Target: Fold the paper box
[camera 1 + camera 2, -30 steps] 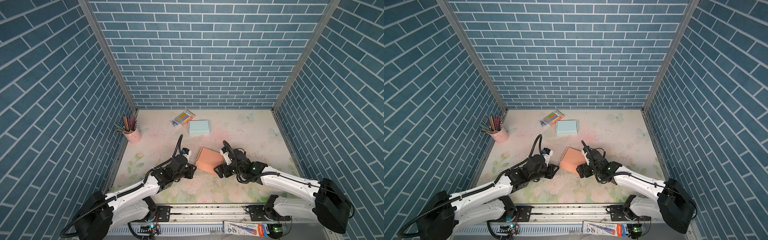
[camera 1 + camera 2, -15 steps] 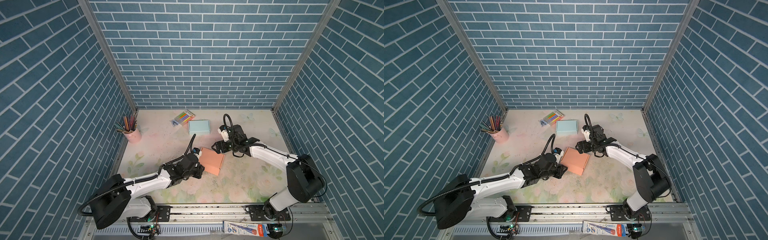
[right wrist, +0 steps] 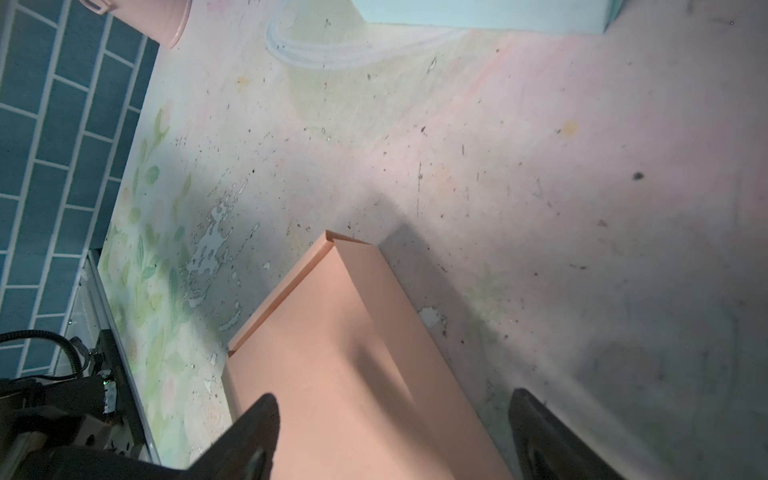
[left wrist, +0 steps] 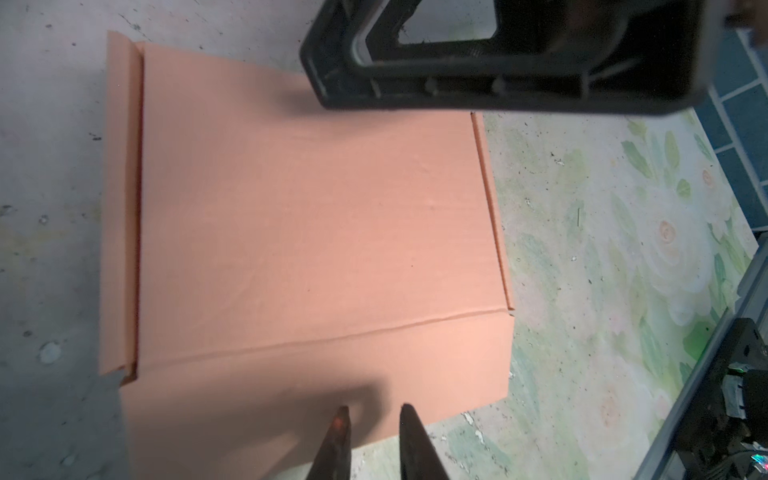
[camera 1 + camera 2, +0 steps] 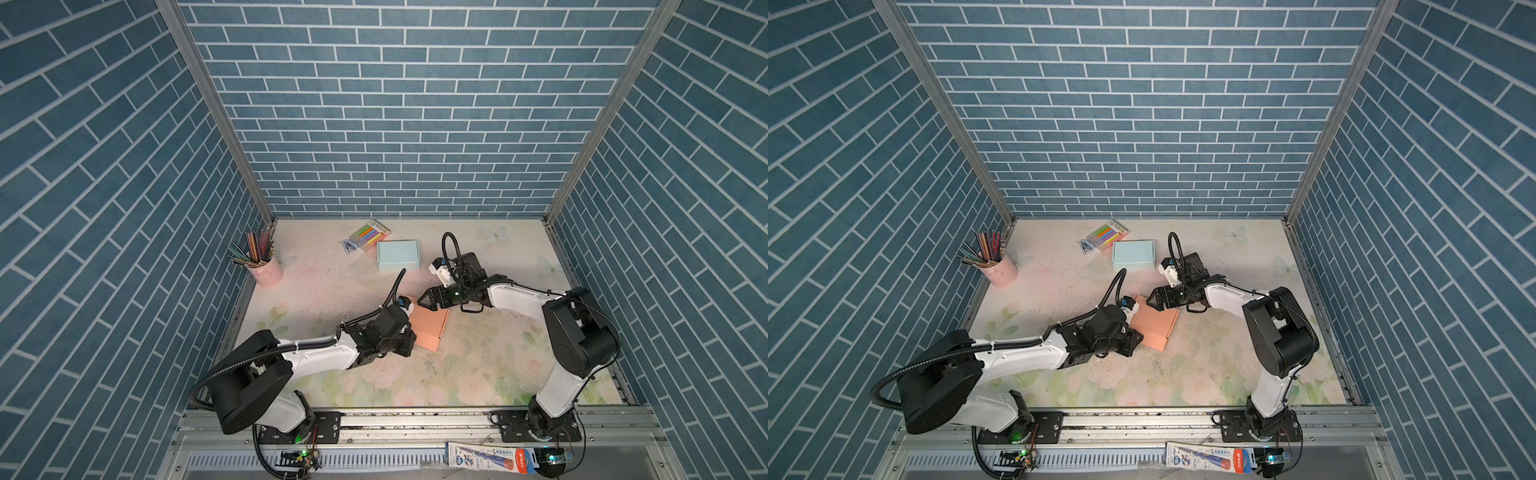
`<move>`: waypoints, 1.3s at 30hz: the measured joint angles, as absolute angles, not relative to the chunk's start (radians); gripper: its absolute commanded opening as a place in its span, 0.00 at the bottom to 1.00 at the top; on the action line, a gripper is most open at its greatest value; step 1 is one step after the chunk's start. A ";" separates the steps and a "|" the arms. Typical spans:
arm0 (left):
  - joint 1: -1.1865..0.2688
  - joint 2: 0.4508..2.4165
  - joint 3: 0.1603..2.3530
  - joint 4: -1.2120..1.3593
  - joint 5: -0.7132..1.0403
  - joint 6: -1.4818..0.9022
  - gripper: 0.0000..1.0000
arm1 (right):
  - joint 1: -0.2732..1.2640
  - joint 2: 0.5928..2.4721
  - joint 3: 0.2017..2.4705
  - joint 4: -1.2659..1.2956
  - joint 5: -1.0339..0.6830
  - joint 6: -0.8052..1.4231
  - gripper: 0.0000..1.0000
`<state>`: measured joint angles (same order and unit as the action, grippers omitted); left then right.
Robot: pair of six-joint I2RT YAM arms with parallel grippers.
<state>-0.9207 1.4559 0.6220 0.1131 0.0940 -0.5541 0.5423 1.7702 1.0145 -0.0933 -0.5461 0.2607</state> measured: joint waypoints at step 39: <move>-0.914 1.596 0.585 0.321 0.045 -0.540 0.19 | 0.563 1.821 0.931 0.042 -0.612 0.226 0.78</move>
<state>-0.9138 1.5955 0.5854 0.3210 0.0452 -0.5404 0.5629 1.8206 0.9306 0.0422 -0.6125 0.2264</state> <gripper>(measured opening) 0.193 0.783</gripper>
